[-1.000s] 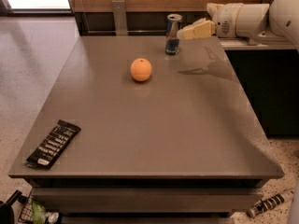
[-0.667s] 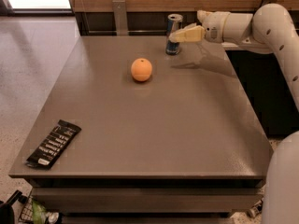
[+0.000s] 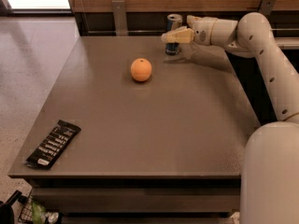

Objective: Move redbull can near rxbar chocolate

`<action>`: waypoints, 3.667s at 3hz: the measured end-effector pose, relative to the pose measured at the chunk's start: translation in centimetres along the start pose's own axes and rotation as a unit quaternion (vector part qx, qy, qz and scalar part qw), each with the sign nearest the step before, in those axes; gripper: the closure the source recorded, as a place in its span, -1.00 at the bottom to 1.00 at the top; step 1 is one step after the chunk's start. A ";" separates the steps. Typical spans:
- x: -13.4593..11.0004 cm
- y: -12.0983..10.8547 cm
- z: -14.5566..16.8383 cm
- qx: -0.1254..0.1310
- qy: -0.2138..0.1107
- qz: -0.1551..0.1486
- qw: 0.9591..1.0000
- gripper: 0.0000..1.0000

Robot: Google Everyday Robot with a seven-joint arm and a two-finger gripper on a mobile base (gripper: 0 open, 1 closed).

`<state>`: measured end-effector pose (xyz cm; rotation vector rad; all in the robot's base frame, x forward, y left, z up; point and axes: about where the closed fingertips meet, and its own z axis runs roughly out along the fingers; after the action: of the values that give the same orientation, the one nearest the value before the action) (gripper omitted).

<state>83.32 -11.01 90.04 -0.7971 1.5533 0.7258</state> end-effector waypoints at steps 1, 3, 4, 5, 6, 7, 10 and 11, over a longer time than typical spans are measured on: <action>0.2 0.2 1.3 -0.007 -0.007 0.002 1.000 -0.32; 0.3 0.6 1.9 -0.011 -0.006 0.002 1.000 0.61; 0.3 0.8 2.3 -0.014 -0.006 0.003 1.000 1.00; 0.2 1.0 2.5 -0.018 -0.003 0.007 1.000 1.00; -0.4 1.1 2.0 -0.018 -0.002 0.009 1.000 1.00; -4.0 1.9 -1.2 -0.008 -0.003 0.010 1.000 1.00; -8.1 6.2 -6.8 -0.011 -0.017 0.004 1.000 1.00; -8.6 9.6 -8.4 -0.017 -0.015 -0.001 1.000 1.00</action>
Offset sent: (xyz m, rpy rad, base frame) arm 0.0049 0.0097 -0.0028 0.0122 -0.0040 0.0102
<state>71.32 -11.60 99.72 -0.8084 1.5172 0.7607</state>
